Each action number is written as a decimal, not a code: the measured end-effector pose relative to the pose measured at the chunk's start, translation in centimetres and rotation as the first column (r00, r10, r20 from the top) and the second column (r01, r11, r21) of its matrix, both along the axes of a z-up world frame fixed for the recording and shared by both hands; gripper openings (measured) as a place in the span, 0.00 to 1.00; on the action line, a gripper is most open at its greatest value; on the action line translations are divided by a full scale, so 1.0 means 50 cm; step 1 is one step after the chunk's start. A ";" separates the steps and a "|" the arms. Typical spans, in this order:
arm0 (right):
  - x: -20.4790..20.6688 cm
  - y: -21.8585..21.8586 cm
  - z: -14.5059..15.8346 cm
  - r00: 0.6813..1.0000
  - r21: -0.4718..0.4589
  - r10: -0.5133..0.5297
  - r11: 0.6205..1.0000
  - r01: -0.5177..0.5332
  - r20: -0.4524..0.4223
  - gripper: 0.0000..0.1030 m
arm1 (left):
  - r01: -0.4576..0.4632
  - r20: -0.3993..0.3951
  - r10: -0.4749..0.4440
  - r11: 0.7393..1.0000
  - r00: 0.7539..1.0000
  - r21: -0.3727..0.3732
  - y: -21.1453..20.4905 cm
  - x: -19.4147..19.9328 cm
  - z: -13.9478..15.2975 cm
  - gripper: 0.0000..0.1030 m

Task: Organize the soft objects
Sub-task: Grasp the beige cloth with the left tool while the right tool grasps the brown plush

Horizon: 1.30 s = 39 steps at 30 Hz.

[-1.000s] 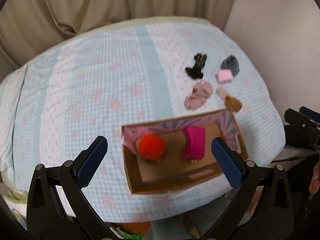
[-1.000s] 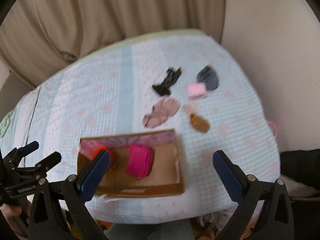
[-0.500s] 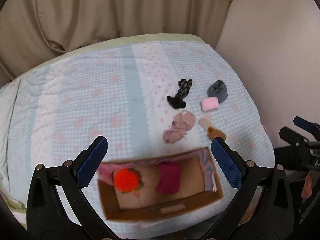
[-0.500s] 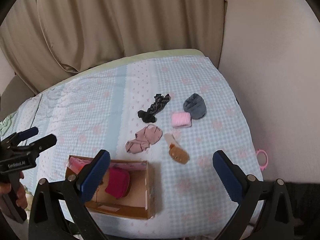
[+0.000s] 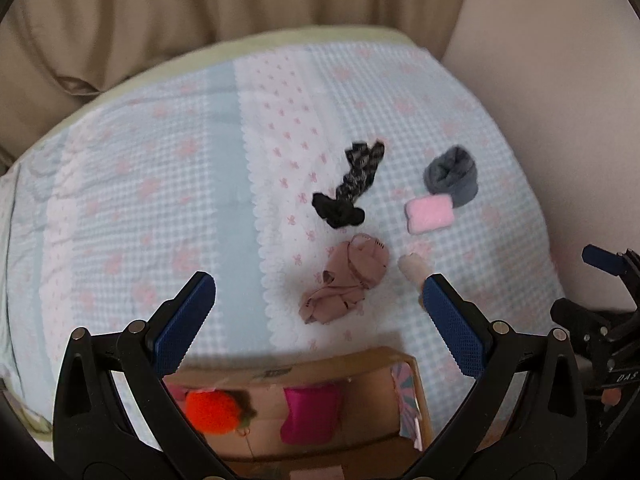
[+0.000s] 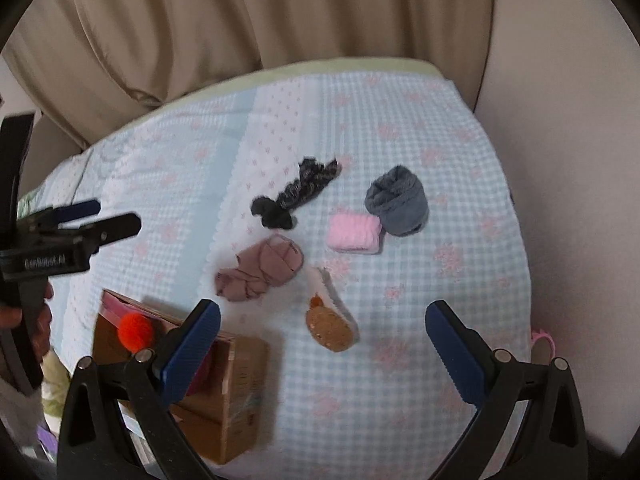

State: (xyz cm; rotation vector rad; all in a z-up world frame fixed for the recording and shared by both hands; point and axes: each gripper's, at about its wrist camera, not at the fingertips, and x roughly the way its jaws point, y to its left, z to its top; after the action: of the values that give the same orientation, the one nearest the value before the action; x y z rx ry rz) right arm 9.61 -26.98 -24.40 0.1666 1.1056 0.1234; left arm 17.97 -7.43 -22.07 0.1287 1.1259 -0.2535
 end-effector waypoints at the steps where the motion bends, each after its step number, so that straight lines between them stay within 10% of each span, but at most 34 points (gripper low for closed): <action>1: 0.010 -0.004 -0.019 1.000 0.002 0.007 1.000 -0.007 -0.012 0.99 | 0.012 -0.021 -0.012 1.000 1.000 0.011 -0.011 0.017 -0.021 1.00; 10: 0.078 0.009 -0.186 0.993 -0.015 0.060 0.998 -0.062 -0.103 0.99 | 0.188 -0.214 -0.168 0.979 0.962 0.075 -0.082 0.106 -0.213 1.00; 19: 0.104 0.063 -0.336 0.970 -0.049 0.117 0.990 -0.131 -0.212 0.88 | 0.358 -0.382 -0.307 0.931 0.872 0.068 -0.137 0.141 -0.393 0.97; 29: 0.111 0.076 -0.409 0.950 -0.083 0.121 0.985 -0.151 -0.287 0.49 | 0.427 -0.480 -0.343 0.901 0.808 0.076 -0.149 0.149 -0.499 0.59; 39: 0.117 0.060 -0.382 0.964 -0.065 0.098 0.991 -0.117 -0.247 0.42 | 0.435 -0.454 -0.363 0.899 0.813 0.060 -0.147 0.155 -0.476 0.30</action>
State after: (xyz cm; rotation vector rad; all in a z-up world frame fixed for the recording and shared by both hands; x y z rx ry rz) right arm 15.44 -23.99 -43.49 0.0507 1.3628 0.1591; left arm 25.71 -14.77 -45.87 0.4787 1.5628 -0.5920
